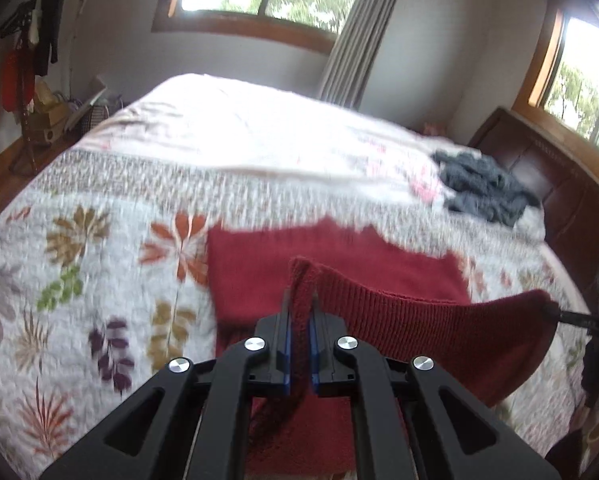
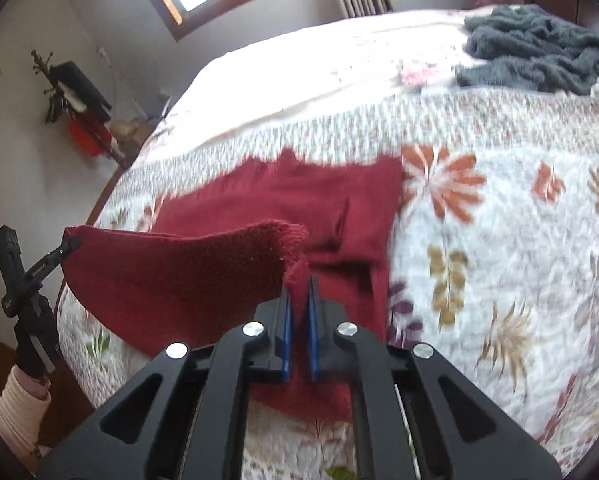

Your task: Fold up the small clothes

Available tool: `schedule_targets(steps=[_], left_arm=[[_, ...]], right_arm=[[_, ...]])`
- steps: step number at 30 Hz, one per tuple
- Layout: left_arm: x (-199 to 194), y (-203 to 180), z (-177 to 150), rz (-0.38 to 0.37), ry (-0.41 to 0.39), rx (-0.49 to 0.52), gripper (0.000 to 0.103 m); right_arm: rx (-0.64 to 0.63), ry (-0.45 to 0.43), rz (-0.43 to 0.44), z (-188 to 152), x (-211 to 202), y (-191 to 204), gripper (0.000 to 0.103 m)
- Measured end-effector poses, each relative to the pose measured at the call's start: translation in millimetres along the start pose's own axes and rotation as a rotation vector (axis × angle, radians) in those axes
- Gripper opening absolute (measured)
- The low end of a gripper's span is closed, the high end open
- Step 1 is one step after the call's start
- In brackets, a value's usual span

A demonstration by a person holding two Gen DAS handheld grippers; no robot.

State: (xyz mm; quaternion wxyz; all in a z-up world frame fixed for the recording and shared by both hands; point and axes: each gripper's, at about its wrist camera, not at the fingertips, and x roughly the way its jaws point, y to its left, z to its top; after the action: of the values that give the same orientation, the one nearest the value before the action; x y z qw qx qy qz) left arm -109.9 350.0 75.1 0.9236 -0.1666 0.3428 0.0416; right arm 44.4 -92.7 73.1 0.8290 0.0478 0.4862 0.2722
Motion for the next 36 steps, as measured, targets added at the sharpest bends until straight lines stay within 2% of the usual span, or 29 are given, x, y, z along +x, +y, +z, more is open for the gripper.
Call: schedule_targets(steps=[5, 7, 10, 13, 16, 21, 31, 36], left_arm=[[36, 4, 49, 0.001, -0.049, -0.042, 0.006], [60, 5, 68, 0.025, -0.062, -0.035, 0.006], [90, 7, 84, 0.038, -0.06, -0.032, 0.006], [127, 10, 96, 0.056, -0.036, -0.03, 0.006], [165, 14, 97, 0.075, 0.012, -0.014, 0.006], [222, 24, 82, 0.112, 0.113, 0.003, 0.006], [283, 41, 58, 0.19, 0.237, -0.003, 0.007], [306, 50, 41, 0.221, 0.322, -0.037, 0.013]], right_arm=[[0.003, -0.053, -0.042, 60, 16, -1, 0.005], [0.005, -0.058, -0.065, 81, 28, -3, 0.005], [0.013, -0.061, -0.111, 117, 54, -13, 0.005], [0.055, -0.039, -0.132, 137, 88, -32, 0.005], [0.069, -0.01, -0.155, 143, 117, -46, 0.005], [0.124, 0.054, -0.171, 139, 167, -67, 0.005], [0.192, 0.142, -0.233, 126, 228, -98, 0.005], [0.199, 0.185, -0.273, 119, 248, -104, 0.007]])
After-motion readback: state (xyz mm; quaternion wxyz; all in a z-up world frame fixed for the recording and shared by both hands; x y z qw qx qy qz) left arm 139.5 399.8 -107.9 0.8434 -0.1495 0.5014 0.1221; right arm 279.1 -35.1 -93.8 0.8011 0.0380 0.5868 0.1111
